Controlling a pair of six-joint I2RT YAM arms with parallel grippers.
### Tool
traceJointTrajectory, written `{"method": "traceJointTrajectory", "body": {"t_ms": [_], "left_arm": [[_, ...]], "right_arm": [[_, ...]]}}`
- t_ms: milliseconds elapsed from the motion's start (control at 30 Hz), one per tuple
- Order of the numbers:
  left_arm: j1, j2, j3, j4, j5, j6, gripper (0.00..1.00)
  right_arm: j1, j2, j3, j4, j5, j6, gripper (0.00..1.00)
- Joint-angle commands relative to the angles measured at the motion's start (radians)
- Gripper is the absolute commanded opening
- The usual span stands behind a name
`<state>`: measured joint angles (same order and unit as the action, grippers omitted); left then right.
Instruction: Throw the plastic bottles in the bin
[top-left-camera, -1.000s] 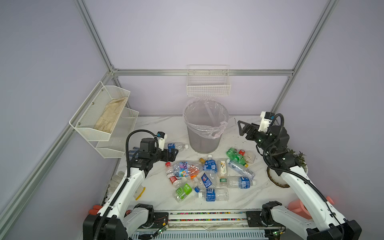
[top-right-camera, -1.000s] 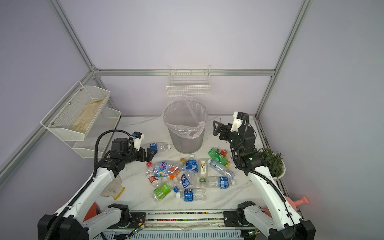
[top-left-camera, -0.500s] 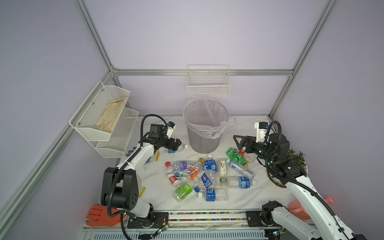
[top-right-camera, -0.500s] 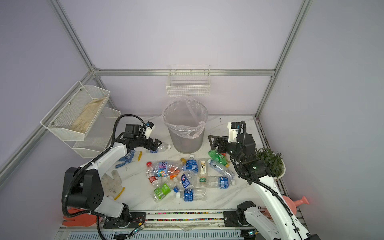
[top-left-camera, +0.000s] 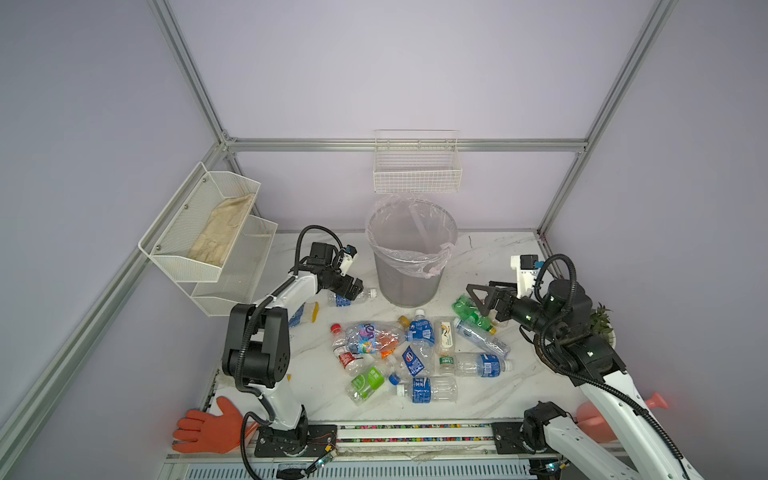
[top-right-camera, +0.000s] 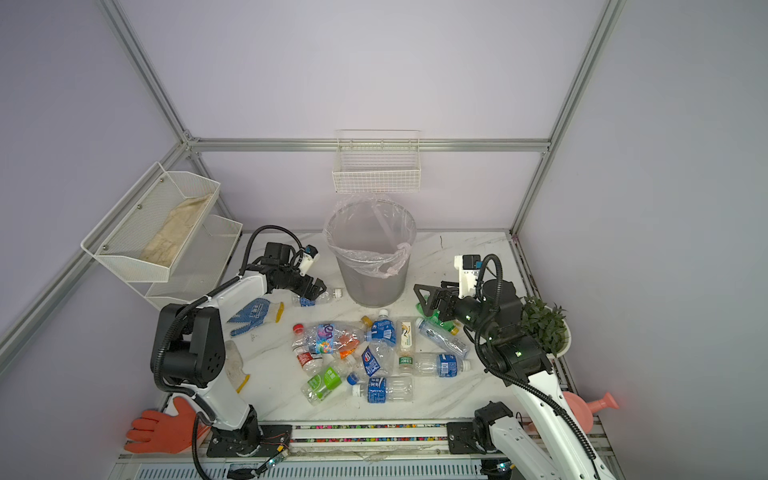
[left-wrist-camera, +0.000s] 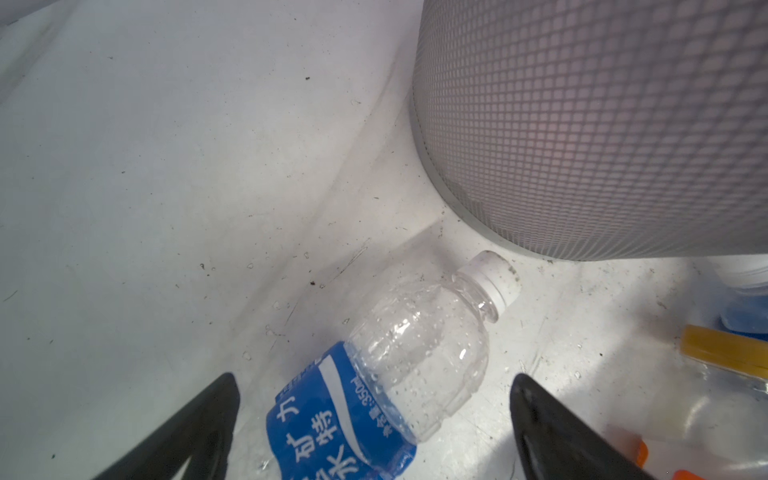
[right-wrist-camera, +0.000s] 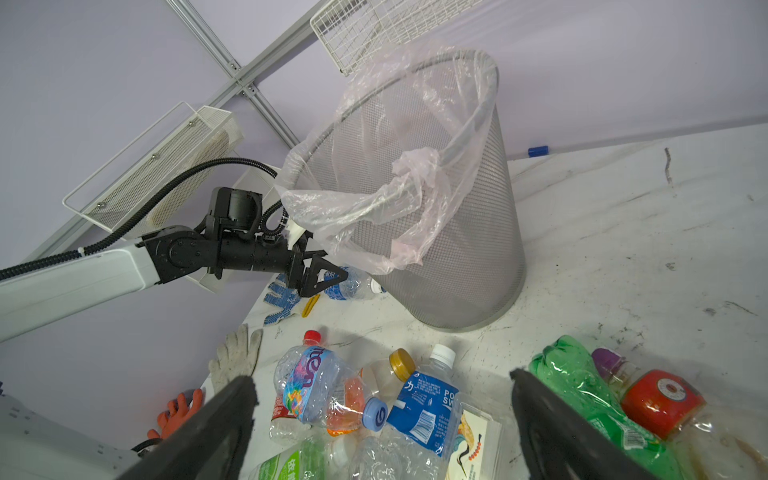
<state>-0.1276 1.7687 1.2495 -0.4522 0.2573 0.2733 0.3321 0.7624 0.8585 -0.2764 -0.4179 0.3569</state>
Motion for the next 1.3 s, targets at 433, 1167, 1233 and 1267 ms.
{"method": "traceJointTrajectory", "body": {"t_ms": [433, 1167, 1233, 1267], "left_arm": [[-0.035, 0.067, 0.103, -0.074, -0.069, -0.006, 1.0], [-0.036, 0.157, 0.12, -0.126, -0.17, -0.051, 0.71], [-0.036, 0.153, 0.126, -0.128, -0.186, -0.057, 0.61], [-0.036, 0.151, 0.128, -0.128, -0.195, -0.062, 0.56]], "right_arm": [[0.004, -0.041, -0.072, 0.09, -0.078, 0.048, 0.97], [0.005, -0.08, -0.058, 0.036, -0.005, 0.047, 0.97], [0.005, -0.081, -0.055, 0.029, -0.002, 0.047, 0.97], [0.005, -0.081, -0.055, 0.026, 0.0, 0.047, 0.97]]}}
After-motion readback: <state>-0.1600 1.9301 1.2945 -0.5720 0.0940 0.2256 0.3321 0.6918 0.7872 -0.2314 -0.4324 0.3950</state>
